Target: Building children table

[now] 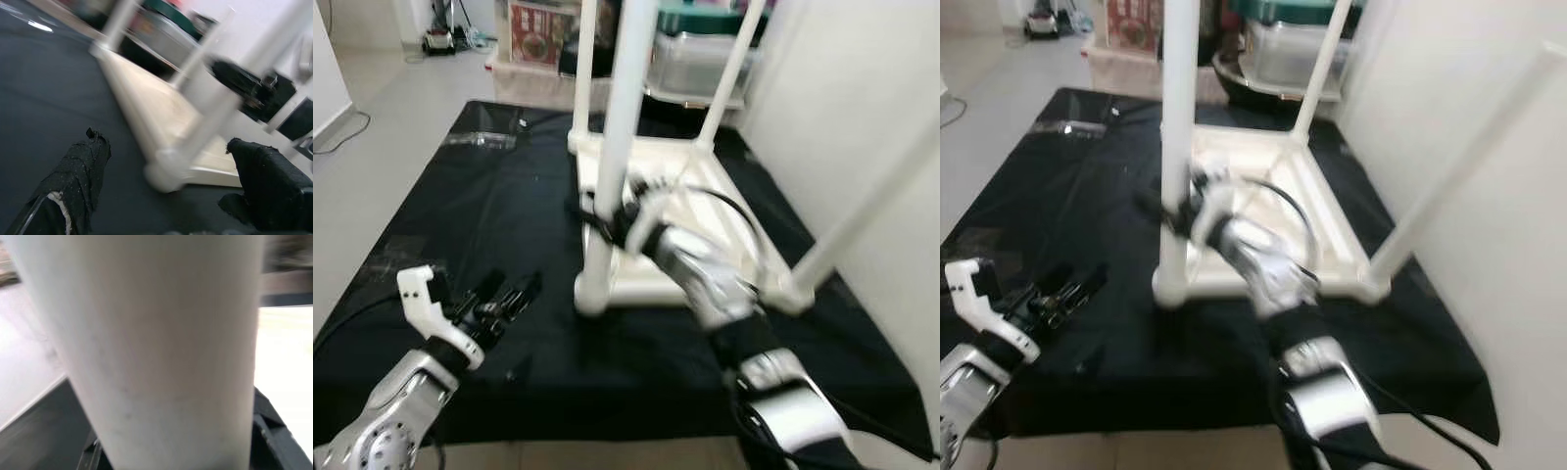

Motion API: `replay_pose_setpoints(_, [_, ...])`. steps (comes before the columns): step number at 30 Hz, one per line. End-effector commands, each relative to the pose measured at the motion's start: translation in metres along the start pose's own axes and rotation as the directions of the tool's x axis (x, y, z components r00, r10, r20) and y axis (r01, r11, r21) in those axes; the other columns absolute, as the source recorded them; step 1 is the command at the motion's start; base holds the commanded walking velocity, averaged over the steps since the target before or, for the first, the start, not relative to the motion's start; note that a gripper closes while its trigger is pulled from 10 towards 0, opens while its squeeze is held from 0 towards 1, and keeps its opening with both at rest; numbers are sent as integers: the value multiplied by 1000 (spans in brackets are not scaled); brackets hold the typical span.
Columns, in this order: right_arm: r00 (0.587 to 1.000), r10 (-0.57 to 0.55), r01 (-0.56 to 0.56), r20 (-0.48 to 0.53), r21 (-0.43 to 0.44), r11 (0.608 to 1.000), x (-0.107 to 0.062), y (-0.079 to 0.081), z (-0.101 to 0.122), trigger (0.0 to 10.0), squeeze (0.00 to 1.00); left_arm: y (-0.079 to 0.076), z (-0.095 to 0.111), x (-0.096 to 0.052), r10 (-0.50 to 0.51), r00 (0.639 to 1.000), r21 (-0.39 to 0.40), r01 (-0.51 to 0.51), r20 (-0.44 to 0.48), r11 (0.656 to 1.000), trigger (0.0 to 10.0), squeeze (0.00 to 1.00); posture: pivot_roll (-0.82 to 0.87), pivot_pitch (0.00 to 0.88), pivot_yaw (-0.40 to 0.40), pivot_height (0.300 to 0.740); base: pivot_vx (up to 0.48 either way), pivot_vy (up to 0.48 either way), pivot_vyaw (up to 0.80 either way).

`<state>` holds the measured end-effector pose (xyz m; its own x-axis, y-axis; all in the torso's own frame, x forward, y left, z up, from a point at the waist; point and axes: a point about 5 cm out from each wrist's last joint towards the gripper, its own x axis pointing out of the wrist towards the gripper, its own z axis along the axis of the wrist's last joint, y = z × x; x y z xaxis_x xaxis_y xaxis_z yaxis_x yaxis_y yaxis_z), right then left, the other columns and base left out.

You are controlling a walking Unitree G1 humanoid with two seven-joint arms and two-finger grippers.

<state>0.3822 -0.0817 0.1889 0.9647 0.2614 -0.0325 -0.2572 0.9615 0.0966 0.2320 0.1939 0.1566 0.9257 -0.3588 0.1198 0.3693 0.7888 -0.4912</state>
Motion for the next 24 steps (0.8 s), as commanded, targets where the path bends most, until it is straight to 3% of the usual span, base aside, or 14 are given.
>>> replay_pose_setpoints(1, [843,-484,485,-234,-58,873,-30,-68,-55,0,0,0,-1,-2,12,1000,-3,-12,-4,1000,10000,0,137,0,-143,740,0,0,0])
replay_pose_setpoints(2, [763,-598,597,-244,-86,798,-47,-81,-68,0,0,0,-1,-3,13,1000,-3,-13,-2,1000,10000,0,138,0,-141,740,0,0,0])
replay_pose_setpoints(5, [723,-639,641,-262,-90,762,-60,-83,-78,0,0,0,-1,-3,14,1000,-3,-14,-2,1000,10000,0,126,0,-125,740,0,0,0])
replay_pose_setpoints(6, [761,-549,579,-344,-20,815,-74,-55,-98,10000,0,1,0,-4,9,1000,-7,-9,-5,1000,10000,0,102,0,-106,740,0,0,0])
replay_pose_setpoints(8, [798,-489,524,-351,3,852,-76,-41,-99,10000,0,1,1,-3,5,1000,-9,-5,-7,1000,10000,0,102,0,-106,740,0,0,0])
replay_pose_setpoints(9, [895,-340,375,-288,75,924,-68,-24,-89,10000,0,1,1,-3,0,1000,-12,0,-11,1000,10000,0,96,0,-103,740,0,0,0])
replay_pose_setpoints(10, [959,-214,241,-188,136,961,-61,-13,-73,10000,1000,1,0,-2,-5,1000,-11,5,-15,1000,10000,0,96,0,-103,740,0,0,0])
replay_pose_setpoints(11, [959,-214,241,-188,136,961,-61,-13,-73,10000,1000,1,0,-2,-5,1000,-11,5,-15,1000,10000,0,96,0,-103,740,0,0,0])
replay_pose_setpoints(12, [999,49,-44,-20,216,975,-44,2,-38,10000,1000,0,0,-1,-8,1000,-11,8,-17,1000,10000,0,109,0,-116,740,0,0,0])
replay_pose_setpoints(17, [977,202,-213,73,211,954,-30,7,-8,10000,847,0,0,-1,-4,1000,-11,4,-13,1000,10000,0,116,0,-120,740,0,0,0])
replay_pose_setpoints(18, [961,254,-271,109,201,941,-27,8,7,10000,412,0,0,-2,-1,1000,-10,1,-9,1000,10000,0,116,0,-120,740,0,0,0])
replay_pose_setpoints(19, [906,382,-416,181,222,882,-29,14,29,10000,0,1,1,-2,3,1000,-10,-3,-6,1000,10000,0,126,0,-127,740,0,0,0])
replay_pose_setpoints(20, [809,532,-579,251,178,796,-34,25,52,10000,0,2,1,-3,7,1000,-8,-7,-4,1000,10000,0,136,0,-132,740,0,0,0])
replay_pose_setpoints(24, [661,690,-738,295,85,670,-41,40,69,10000,0,3,2,-3,11,1000,-6,-11,-3,1000,10000,0,139,0,-132,740,0,0,0])
